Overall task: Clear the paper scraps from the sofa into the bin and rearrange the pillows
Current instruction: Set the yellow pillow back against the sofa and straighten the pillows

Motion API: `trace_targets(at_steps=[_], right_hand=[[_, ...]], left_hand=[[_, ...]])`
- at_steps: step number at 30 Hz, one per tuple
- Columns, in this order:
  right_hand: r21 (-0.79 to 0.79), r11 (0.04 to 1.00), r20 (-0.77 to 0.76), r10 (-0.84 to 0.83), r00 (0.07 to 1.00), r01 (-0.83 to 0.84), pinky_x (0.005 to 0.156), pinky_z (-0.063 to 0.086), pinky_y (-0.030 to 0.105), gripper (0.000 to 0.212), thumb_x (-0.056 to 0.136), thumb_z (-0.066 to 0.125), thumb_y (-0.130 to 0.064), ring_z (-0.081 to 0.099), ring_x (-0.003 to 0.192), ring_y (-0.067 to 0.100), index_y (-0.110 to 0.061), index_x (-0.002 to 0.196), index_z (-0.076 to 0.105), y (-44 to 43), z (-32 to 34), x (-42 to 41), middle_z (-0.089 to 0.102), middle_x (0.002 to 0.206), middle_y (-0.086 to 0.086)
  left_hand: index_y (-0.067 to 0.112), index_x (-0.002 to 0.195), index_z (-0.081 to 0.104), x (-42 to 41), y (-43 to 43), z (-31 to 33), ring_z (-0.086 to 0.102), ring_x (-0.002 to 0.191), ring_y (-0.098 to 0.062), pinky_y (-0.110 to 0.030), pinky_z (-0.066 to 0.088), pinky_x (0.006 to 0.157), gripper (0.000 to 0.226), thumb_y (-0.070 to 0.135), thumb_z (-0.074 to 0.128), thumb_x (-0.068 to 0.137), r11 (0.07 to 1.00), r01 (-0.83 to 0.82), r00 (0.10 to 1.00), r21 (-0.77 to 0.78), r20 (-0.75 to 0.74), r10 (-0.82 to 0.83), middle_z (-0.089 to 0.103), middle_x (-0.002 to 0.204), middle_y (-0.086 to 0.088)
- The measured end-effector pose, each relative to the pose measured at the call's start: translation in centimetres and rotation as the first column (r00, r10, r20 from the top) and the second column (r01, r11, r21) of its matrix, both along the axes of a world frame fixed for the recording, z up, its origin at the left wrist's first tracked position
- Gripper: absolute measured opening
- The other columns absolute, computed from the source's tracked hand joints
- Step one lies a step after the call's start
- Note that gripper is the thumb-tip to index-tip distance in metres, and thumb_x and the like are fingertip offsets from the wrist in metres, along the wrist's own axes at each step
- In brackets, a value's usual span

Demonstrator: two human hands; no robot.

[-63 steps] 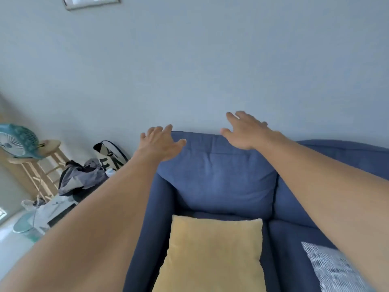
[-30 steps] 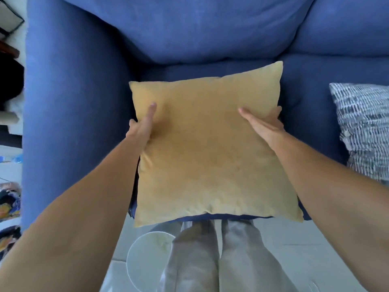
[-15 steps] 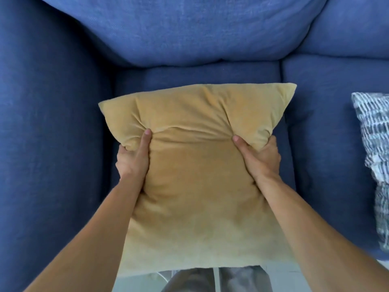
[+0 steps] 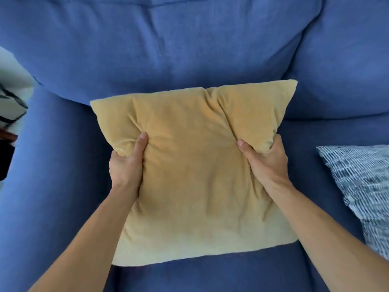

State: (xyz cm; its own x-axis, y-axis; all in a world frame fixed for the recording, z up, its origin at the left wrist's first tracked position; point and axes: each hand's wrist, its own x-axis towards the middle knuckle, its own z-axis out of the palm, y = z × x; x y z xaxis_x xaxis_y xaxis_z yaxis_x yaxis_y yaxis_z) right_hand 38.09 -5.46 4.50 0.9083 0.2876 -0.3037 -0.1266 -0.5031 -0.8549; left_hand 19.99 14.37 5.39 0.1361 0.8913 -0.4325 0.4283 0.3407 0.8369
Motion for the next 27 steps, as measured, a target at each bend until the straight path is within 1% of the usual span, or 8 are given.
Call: trace_targets(at_steps=[5,8,14,17,20,22,25,27], right_hand=[[0.178,0.984,0.113,0.003,0.994,-0.023,0.069,0.038,0.01,0.053,0.075,0.079,-0.037,0.053,0.087,-0.007,-0.026,0.112,0.042,2.6,3.5,3.1,0.055,0.097,-0.019],[0.192,0.981,0.113,0.02,0.993,-0.041,0.073,0.039,0.015,0.056,0.076,0.079,-0.038,0.054,0.09,-0.004,-0.024,0.115,0.041,3.4,3.7,4.3,0.055,0.1,-0.018],[0.059,0.987,0.001,0.152,0.988,-0.152,0.087,0.04,0.028,0.071,0.072,0.081,-0.041,0.051,0.106,0.013,-0.029,0.122,0.032,3.5,0.9,4.5,0.052,0.111,-0.012],[0.142,0.98,-0.048,0.15,0.988,-0.142,0.091,0.042,0.031,0.083,0.07,0.083,-0.038,0.053,0.108,0.013,-0.03,0.131,0.029,3.8,1.6,5.8,0.05,0.121,-0.009],[0.315,0.948,-0.062,0.056,0.997,-0.034,0.09,0.044,0.029,0.093,0.07,0.075,-0.054,0.055,0.105,0.003,-0.028,0.145,0.027,4.7,4.1,7.8,0.053,0.122,-0.013],[0.347,0.934,-0.079,-0.061,0.995,0.085,0.089,0.046,0.031,0.08,0.077,0.059,-0.067,0.057,0.104,0.005,-0.025,0.14,0.036,6.1,6.3,9.5,0.057,0.115,-0.015],[0.239,0.947,-0.075,-0.201,0.977,0.213,0.087,0.045,0.035,0.071,0.082,0.044,-0.072,0.056,0.1,0.016,-0.024,0.134,0.043,8.7,9.1,11.4,0.057,0.113,-0.009],[0.142,0.958,0.019,-0.253,0.967,0.248,0.088,0.039,0.032,0.063,0.091,0.039,-0.062,0.053,0.104,0.022,-0.018,0.136,0.043,9.9,9.5,12.3,0.055,0.123,0.0]], left_hand=[[0.034,0.121,0.054,2.6,3.4,3.6,0.059,0.102,-0.003,-0.026,0.044,0.089,0.063,0.064,0.073,0.069,0.983,0.011,0.979,0.184,0.198,-0.048,0.063,0.112,0.017],[0.042,0.111,0.055,3.2,5.0,3.5,0.059,0.106,-0.004,-0.027,0.042,0.092,0.049,0.064,0.071,0.071,0.967,0.056,0.975,0.247,0.194,-0.106,0.063,0.111,0.019],[0.027,0.127,0.05,1.7,6.0,0.0,0.052,0.111,-0.014,-0.03,0.036,0.094,0.059,0.056,0.069,0.079,0.986,0.16,0.973,0.045,0.164,-0.165,0.058,0.117,0.012],[0.028,0.128,0.052,1.4,7.4,0.9,0.056,0.111,-0.012,-0.031,0.041,0.092,0.071,0.062,0.069,0.068,0.984,0.168,0.962,0.065,0.209,-0.178,0.062,0.116,0.013],[0.027,0.135,0.049,2.6,9.7,3.4,0.051,0.119,-0.013,-0.028,0.039,0.088,0.067,0.061,0.061,0.078,0.994,0.056,0.958,0.089,0.275,-0.078,0.057,0.12,0.015],[0.027,0.142,0.043,4.5,11.6,5.2,0.045,0.123,-0.015,-0.032,0.036,0.099,0.074,0.068,0.053,0.081,0.996,-0.044,0.972,0.079,0.233,0.024,0.049,0.13,0.012],[0.02,0.146,0.037,7.4,13.7,7.4,0.043,0.127,-0.022,-0.038,0.035,0.106,0.073,0.065,0.043,0.089,0.989,-0.143,0.982,0.048,0.134,0.135,0.045,0.139,0.002],[0.016,0.142,0.041,8.3,14.6,7.7,0.047,0.122,-0.023,-0.036,0.038,0.103,0.062,0.054,0.046,0.093,0.977,-0.193,0.979,0.086,0.079,0.186,0.049,0.135,-0.002]])
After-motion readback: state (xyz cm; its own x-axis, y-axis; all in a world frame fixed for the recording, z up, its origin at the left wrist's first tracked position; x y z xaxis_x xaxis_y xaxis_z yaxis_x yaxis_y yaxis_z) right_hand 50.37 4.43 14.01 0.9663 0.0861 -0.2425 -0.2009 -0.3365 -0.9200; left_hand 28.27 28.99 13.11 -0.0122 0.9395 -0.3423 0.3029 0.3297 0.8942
